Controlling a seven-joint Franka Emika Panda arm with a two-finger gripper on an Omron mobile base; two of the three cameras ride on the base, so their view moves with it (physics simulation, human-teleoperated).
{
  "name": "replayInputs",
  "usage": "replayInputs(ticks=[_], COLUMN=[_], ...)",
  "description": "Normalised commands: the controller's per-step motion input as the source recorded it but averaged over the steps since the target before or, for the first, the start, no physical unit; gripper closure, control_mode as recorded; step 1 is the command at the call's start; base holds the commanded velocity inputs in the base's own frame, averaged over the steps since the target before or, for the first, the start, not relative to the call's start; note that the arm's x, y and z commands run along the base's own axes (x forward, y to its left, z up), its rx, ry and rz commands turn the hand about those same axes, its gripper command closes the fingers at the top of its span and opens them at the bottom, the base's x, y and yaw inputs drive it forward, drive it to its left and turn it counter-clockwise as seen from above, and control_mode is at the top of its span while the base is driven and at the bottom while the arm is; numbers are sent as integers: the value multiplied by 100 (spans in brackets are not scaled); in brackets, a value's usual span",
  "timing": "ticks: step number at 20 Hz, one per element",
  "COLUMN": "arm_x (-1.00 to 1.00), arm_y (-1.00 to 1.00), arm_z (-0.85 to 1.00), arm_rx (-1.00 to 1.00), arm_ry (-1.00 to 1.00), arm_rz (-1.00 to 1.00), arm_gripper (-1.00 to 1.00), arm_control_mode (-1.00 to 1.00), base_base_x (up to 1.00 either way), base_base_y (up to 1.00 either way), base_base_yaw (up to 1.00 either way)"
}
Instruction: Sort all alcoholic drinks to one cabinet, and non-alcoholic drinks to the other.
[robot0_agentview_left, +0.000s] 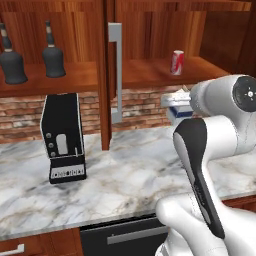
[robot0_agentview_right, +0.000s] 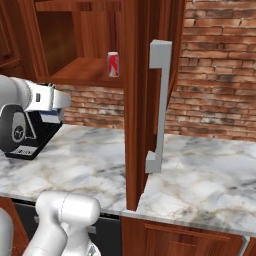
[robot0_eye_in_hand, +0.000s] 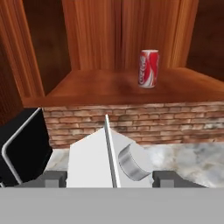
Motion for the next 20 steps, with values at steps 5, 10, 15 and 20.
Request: replayInputs(ticks=[5,10,15,20], arm_x=[51,60,91,77], arm_y=[0,-1,0,0], arm_z=[71,26,-2,0], arm_rx=[0,0,0,0], arm_ry=[-13,-2,0,0], arm_rz=[1,5,3,0], arm_gripper=[100,100,100,100], arm_control_mode=[-100,-100,-100,-100], base_base_x=[0,0,0,0], base_base_y=[0,0,0,0], base_base_yaw=[0,0,0,0])
